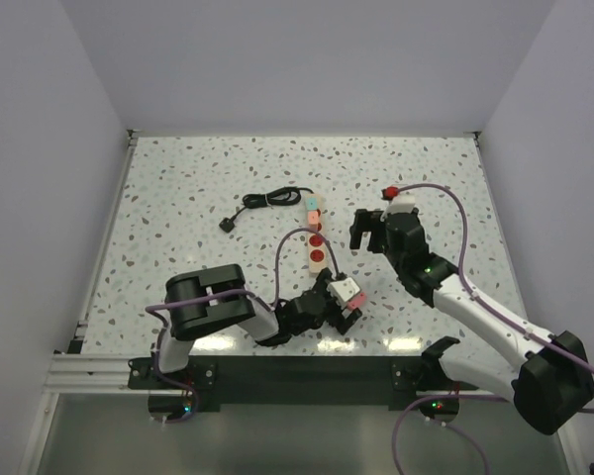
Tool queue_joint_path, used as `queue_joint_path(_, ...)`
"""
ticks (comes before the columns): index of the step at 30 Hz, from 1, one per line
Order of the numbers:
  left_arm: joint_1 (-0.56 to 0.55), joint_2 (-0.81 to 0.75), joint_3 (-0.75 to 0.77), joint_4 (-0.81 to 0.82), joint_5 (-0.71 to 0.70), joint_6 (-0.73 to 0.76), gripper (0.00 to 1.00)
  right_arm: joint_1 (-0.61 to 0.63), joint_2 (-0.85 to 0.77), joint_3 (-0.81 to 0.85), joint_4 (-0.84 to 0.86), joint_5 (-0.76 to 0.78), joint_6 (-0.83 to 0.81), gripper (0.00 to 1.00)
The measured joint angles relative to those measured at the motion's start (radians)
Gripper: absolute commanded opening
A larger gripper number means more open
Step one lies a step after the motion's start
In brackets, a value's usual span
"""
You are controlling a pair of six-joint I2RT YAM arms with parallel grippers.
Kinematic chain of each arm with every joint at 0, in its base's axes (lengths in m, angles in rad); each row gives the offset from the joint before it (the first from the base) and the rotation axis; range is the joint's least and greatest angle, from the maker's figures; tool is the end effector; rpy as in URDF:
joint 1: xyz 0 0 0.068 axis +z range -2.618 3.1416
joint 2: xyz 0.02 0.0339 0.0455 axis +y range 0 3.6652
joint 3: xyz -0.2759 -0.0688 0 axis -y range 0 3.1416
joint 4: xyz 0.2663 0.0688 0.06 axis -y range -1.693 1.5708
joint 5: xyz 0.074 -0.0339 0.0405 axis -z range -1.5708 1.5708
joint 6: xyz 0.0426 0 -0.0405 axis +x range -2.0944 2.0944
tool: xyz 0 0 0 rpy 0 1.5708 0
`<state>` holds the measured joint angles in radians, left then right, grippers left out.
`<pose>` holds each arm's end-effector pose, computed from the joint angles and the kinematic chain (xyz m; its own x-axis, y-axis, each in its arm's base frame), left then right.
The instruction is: Insert the plug
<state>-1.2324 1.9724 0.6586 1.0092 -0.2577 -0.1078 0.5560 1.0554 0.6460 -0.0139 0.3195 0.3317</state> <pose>0.1309 -0.3392 0.0906 -0.1884 0.2221 -0.9567 0.8159 0.5776 -0.0266 0.2250 0.1240 0.2556 -0.4139 0.1068 -0.9041 -0.1302 0.9759 0.1749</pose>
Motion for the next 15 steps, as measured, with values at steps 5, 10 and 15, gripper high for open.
queue_joint_path(5,-0.012,0.013,0.018,-0.011,-0.019,0.021,0.67,-0.001,-0.017,-0.001,0.000,0.000,0.000,0.98)
queue_joint_path(10,-0.014,0.015,0.018,-0.004,-0.022,0.036,0.28,-0.002,-0.029,-0.007,0.006,0.000,0.000,0.98)
queue_joint_path(15,-0.014,0.000,-0.027,0.039,-0.009,0.071,0.00,-0.003,-0.030,-0.012,0.008,-0.019,0.001,0.98)
